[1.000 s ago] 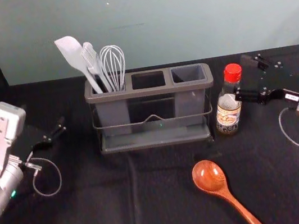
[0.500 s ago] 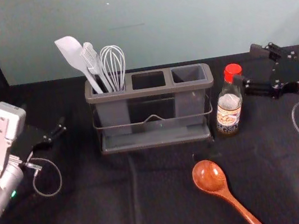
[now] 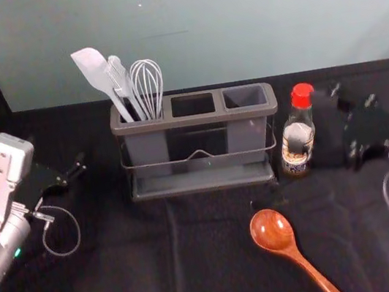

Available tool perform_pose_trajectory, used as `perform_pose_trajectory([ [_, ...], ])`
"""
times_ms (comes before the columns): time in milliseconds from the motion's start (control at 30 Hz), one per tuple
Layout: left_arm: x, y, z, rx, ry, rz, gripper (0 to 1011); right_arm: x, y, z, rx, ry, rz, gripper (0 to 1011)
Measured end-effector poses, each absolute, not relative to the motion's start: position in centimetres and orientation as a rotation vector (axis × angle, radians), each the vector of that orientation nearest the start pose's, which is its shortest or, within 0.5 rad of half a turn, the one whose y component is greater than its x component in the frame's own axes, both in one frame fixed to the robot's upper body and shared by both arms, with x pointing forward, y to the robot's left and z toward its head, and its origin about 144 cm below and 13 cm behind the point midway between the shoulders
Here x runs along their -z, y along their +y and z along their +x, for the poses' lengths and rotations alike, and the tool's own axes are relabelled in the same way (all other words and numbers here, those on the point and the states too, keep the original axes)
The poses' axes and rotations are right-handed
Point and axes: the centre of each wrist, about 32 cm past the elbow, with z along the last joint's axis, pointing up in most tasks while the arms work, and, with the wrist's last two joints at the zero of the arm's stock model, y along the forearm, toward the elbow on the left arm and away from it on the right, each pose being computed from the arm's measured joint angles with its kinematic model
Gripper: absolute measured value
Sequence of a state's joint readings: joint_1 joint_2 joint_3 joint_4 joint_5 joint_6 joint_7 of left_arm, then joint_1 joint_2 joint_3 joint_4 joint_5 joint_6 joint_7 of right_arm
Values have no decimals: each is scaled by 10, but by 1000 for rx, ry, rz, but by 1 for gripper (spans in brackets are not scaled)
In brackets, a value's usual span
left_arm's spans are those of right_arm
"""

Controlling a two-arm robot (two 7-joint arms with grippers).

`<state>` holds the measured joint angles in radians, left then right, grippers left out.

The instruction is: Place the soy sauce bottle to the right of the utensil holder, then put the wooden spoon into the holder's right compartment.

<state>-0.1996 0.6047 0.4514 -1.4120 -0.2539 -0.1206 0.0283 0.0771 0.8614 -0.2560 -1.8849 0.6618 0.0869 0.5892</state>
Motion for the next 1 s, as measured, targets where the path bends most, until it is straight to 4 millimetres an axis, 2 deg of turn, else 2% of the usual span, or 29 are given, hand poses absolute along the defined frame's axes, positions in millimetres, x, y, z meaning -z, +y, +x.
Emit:
perform_pose_trajectory([
  [267, -1140, 310, 489, -1248, -285, 304, 1005, -1278, -299, 418, 600, -79, -299, 1003],
  [500, -1140, 310, 489, -1248, -285, 304, 1005, -1271, -278, 406, 629, 29, -392, 1003],
  [733, -1140, 310, 489, -1248, -285, 304, 1005, -1261, -253, 405, 673, 161, -469, 1003],
  [1000, -1140, 310, 489, -1248, -285, 304, 1005, -1259, -235, 408, 768, 179, -559, 1003],
])
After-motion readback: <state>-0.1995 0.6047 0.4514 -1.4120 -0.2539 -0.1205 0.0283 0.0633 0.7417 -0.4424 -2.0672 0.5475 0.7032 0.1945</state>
